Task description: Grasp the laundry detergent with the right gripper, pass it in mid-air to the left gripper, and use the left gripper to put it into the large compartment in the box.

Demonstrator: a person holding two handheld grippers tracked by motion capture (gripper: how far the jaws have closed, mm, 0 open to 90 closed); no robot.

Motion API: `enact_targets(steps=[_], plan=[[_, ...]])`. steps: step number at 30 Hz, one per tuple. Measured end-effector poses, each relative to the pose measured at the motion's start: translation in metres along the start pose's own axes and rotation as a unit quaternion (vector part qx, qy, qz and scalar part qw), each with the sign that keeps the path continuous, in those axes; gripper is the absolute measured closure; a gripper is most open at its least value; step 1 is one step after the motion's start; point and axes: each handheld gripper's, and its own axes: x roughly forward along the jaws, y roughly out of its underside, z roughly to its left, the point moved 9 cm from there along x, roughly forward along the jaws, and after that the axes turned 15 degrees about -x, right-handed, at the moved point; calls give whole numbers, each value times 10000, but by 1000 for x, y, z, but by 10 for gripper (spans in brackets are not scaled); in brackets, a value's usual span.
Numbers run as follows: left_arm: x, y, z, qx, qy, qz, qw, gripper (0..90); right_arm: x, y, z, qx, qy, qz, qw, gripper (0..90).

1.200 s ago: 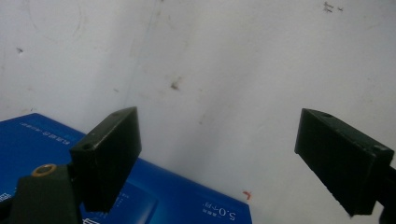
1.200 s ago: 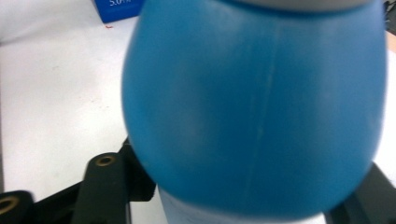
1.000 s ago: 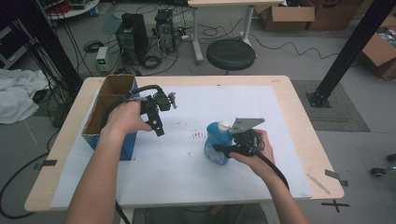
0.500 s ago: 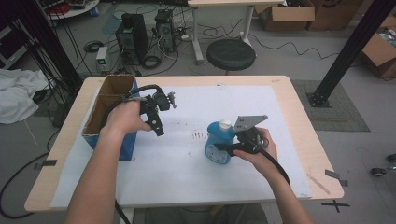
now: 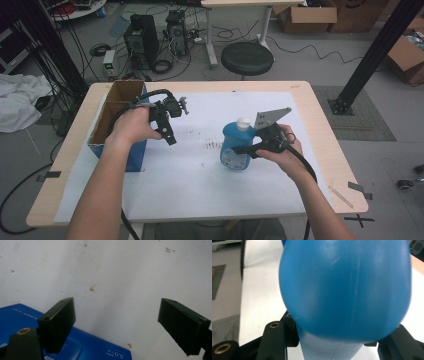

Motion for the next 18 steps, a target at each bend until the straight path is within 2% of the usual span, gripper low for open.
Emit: enact_targets(steps=[7, 12, 13, 14, 15, 18], plan=[[-13, -2, -3, 70, 64, -169, 9998, 151, -9, -20, -7, -184, -366, -79, 9991, 462], [-35, -5, -7, 107, 159, -459, 9988, 150, -14, -36, -12, -289, -593, -160, 9977, 462], [-35, -5, -7, 107, 159, -459, 9988, 150, -14, -36, -12, -289, -593, -160, 9977, 462], [-43, -6, -10, 143, 222, -559, 9981, 149, -15, -41, -13, -342, -633, -174, 9973, 462], [-43, -6, -10, 143, 222, -559, 9981, 149, -15, -41, -13, -342, -633, -174, 9973, 462], [-63, -10, -16, 214, 401, -881, 9951, 149, -17, -49, -17, -389, -714, -197, 9965, 463]])
